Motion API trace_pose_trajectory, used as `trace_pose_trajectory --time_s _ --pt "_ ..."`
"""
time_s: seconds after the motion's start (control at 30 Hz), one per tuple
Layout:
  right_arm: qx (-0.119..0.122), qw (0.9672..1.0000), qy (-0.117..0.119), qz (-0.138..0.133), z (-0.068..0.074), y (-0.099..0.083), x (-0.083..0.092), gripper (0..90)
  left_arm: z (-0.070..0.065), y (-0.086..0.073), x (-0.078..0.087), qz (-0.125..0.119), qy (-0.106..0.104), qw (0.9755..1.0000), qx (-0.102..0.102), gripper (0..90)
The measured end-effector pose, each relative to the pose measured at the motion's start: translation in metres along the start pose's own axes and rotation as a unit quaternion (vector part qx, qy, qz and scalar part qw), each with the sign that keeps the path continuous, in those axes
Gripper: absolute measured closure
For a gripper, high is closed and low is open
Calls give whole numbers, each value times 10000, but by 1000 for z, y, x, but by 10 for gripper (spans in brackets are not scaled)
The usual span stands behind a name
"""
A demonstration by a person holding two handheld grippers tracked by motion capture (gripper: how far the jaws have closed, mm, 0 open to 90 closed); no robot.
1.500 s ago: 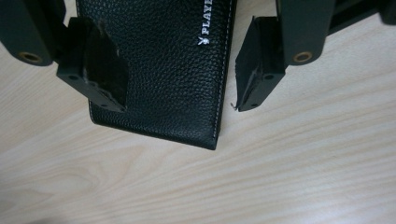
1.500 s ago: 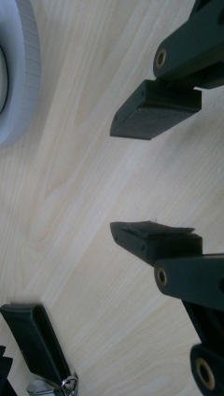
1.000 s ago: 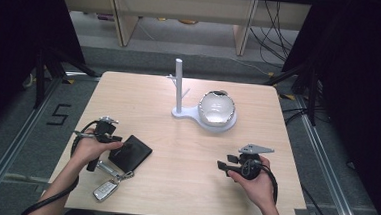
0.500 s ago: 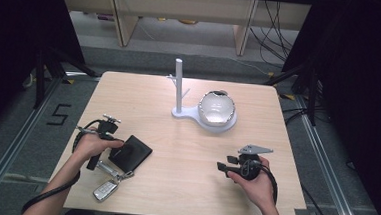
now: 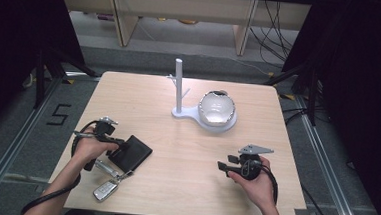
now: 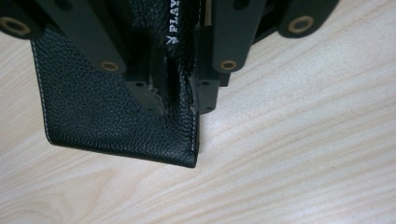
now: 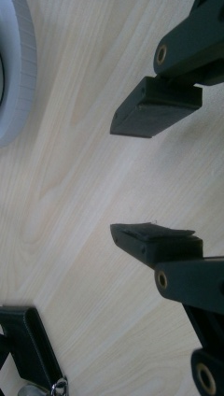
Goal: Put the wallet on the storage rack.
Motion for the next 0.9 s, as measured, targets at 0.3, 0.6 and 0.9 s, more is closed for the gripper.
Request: trace_pose_trajectory --time_s 0.3,0.6,0.9 --pt "-27 10000 -31 37 -1 -1 0 459 0 0 5 -296 141 9994 -123 847" --pt "18 10000 43 -15 0 2 0 459 -8 4 21 -767 -17 9970 -102 859" --pt "15 10000 27 -33 1 3 0 458 -26 15 39 -1377 -341 9898 116 877"
Point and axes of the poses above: each handheld gripper's, and its own axes: x roughly backward along the jaws, y roughly out of its top, z roughly to its left, the point moved 10 cm from there along -x, roughly forward along the jaws, and after that the axes turned 7 degrees about z, right-handed, at the moved point
